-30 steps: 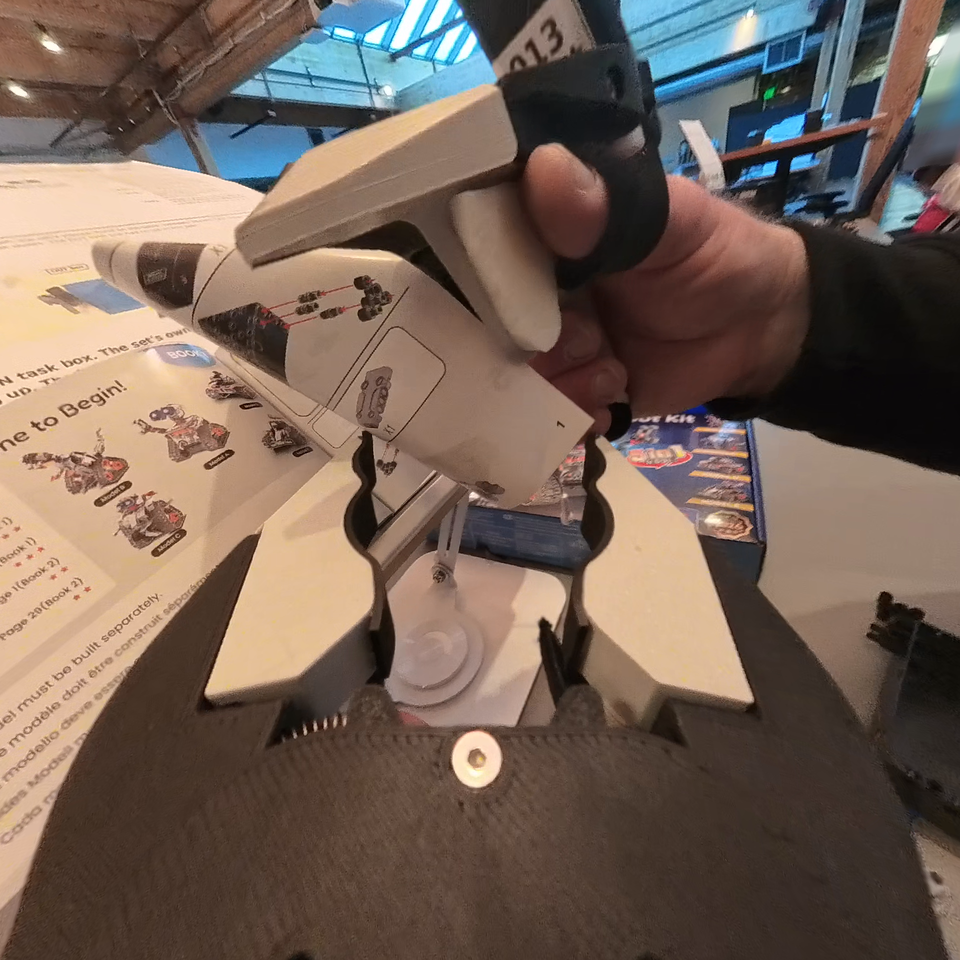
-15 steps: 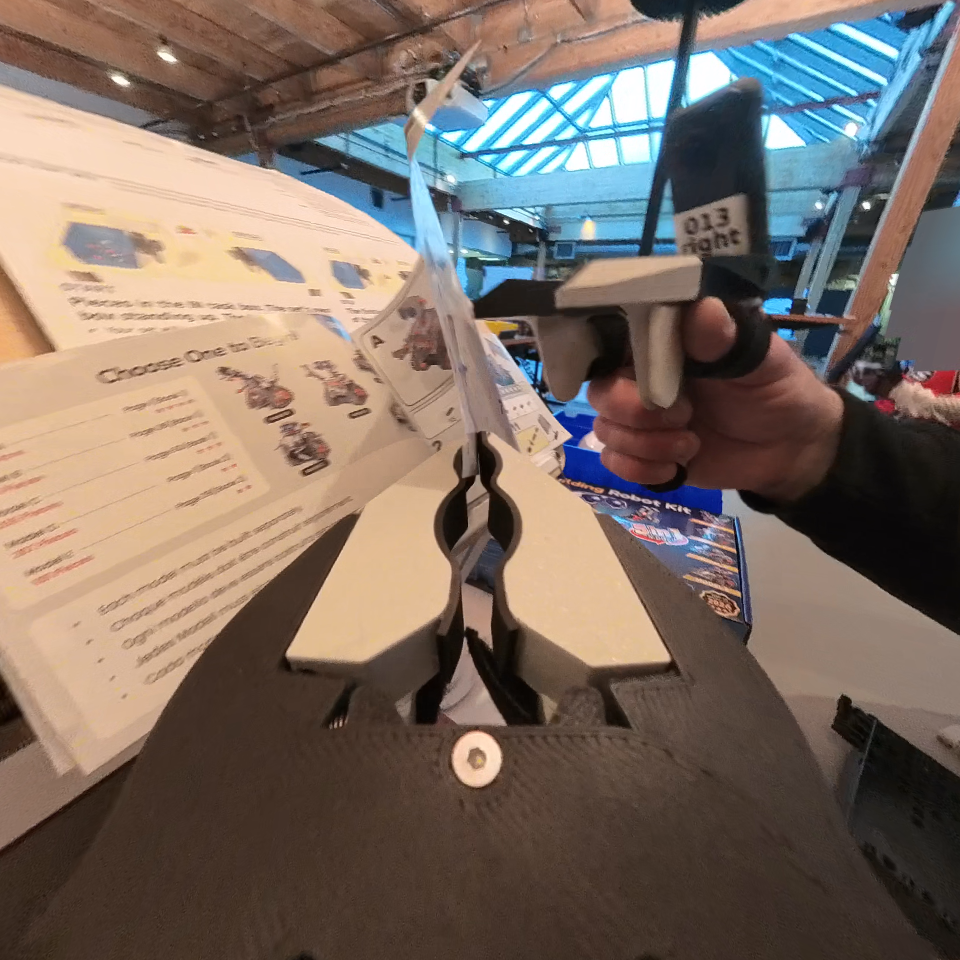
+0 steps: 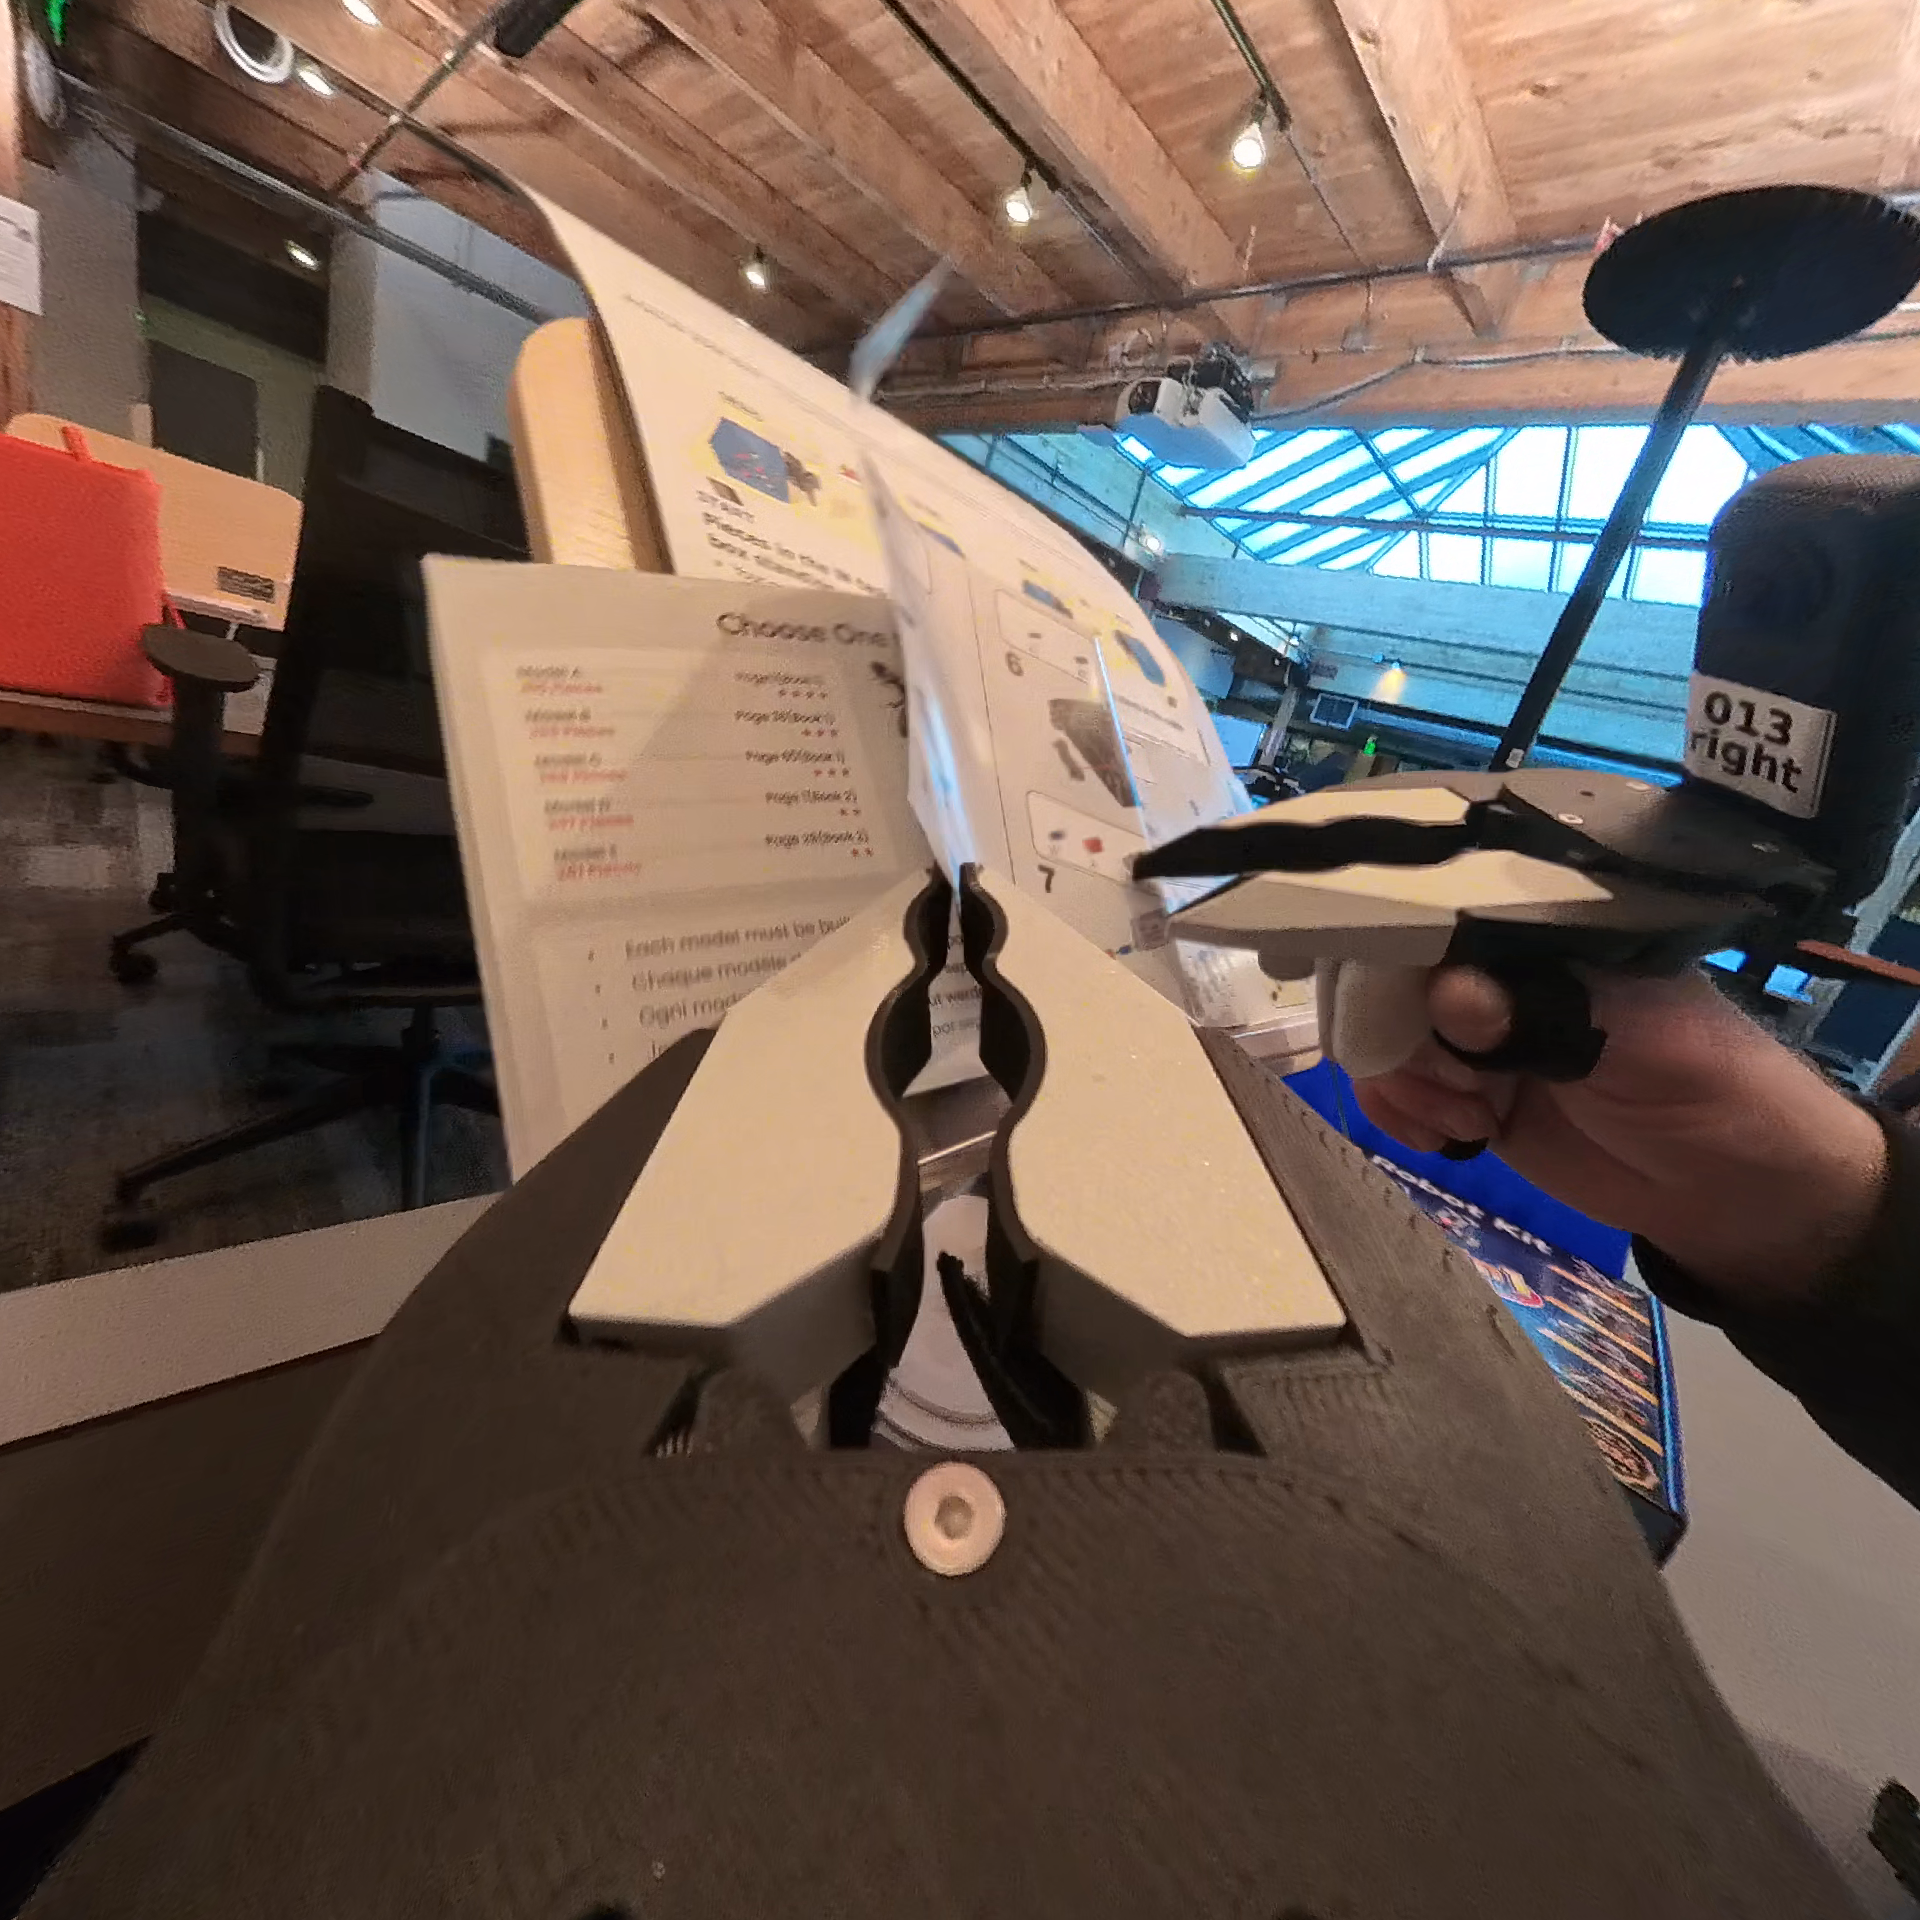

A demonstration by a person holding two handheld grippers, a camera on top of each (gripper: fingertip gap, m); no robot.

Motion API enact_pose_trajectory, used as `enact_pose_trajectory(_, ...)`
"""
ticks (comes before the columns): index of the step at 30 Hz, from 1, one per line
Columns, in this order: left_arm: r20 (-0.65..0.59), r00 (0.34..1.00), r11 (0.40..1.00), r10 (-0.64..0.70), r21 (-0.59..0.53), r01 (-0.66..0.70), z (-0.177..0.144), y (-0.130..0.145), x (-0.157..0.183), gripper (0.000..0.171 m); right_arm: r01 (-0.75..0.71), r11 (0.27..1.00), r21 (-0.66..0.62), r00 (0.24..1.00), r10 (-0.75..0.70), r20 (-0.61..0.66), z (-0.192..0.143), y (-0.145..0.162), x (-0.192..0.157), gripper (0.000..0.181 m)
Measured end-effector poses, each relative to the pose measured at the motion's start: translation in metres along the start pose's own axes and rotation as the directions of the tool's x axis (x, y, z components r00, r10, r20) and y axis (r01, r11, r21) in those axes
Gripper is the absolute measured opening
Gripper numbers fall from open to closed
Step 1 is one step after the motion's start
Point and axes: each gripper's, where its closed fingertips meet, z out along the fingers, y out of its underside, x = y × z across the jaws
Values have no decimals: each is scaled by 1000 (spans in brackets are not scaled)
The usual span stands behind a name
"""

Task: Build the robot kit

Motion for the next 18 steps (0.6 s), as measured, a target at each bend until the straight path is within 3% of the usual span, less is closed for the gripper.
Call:
enact_pose_trajectory(7, 77, 997, 995, -19, 99, 11, -14, -7, -23, 5, 109, 988, -108, 994, -111, -16, 18, 20, -7, 2)
enact_pose_trajectory(12, 125, 988, 987, -94, 144, 76, -24, -7, -45, 1, 84, 992, -98, 996, -86, -21, 18, 21, -4, 0)
enact_pose_trajectory(18, 85, 984, 978, -156, 153, 142, -26, -4, -53, 0, 95, 989, -114, 995, -98, -20, 20, 23, -5, 0)
